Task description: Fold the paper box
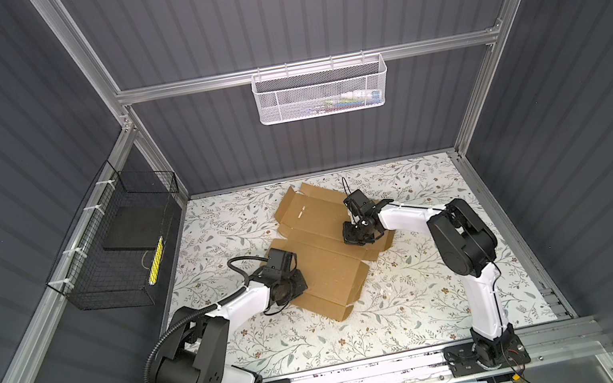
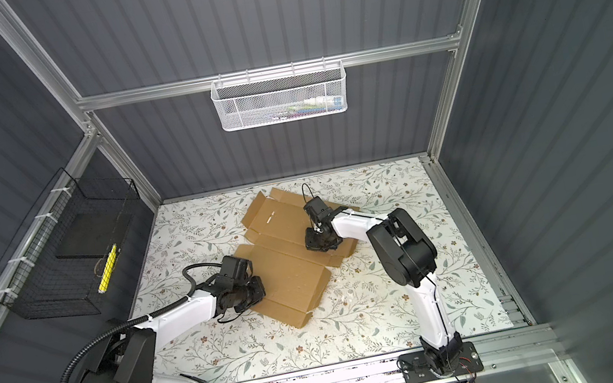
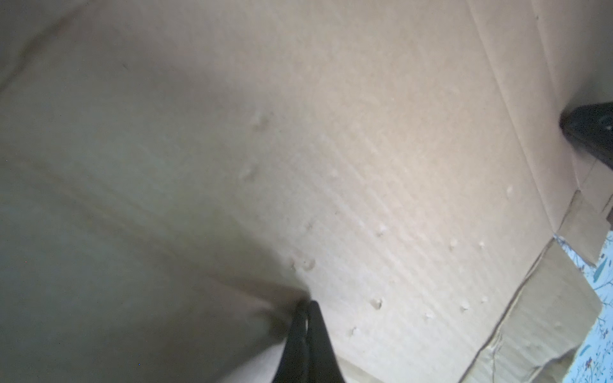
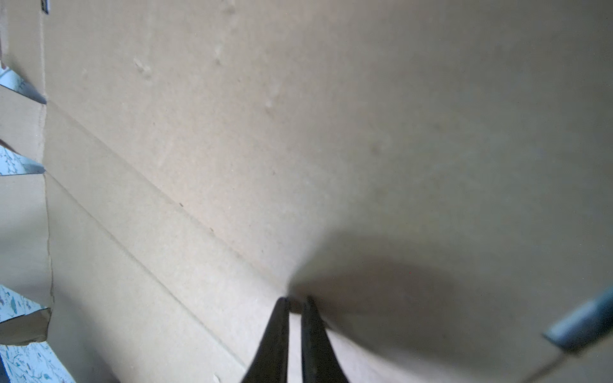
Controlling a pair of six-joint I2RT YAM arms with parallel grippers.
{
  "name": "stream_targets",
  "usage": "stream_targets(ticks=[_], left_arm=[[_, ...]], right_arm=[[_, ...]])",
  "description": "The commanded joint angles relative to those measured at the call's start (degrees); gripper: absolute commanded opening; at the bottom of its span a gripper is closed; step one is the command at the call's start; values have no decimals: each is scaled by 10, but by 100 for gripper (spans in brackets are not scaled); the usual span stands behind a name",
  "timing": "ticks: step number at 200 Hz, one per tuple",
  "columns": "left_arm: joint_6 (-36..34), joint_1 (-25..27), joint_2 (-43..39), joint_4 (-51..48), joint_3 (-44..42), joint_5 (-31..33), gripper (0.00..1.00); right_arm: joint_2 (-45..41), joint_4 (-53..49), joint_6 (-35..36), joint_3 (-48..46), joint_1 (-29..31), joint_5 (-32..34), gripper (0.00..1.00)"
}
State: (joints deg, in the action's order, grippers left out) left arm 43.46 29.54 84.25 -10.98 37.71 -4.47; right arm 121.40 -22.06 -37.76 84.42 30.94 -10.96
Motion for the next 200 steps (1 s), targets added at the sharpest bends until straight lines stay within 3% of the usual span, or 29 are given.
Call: stream_targets(ticks=[1, 63, 119, 145, 200], left_arm=[[16, 29, -9, -31, -15, -21, 0], [18, 109, -4, -40, -14, -20, 0], [-8, 180, 22, -47, 44, -12, 0], [-10, 185, 26, -51, 64, -1, 0], [-59, 176, 2, -144, 137, 103, 0]], right_arm=[[23, -30, 18, 16, -4, 2, 14], [46, -57, 41, 53, -8, 0, 14], [54, -67, 54, 71, -9, -9, 15], [49, -74, 60, 72, -8, -8, 15], [-44, -58, 59, 7, -6, 7, 15]])
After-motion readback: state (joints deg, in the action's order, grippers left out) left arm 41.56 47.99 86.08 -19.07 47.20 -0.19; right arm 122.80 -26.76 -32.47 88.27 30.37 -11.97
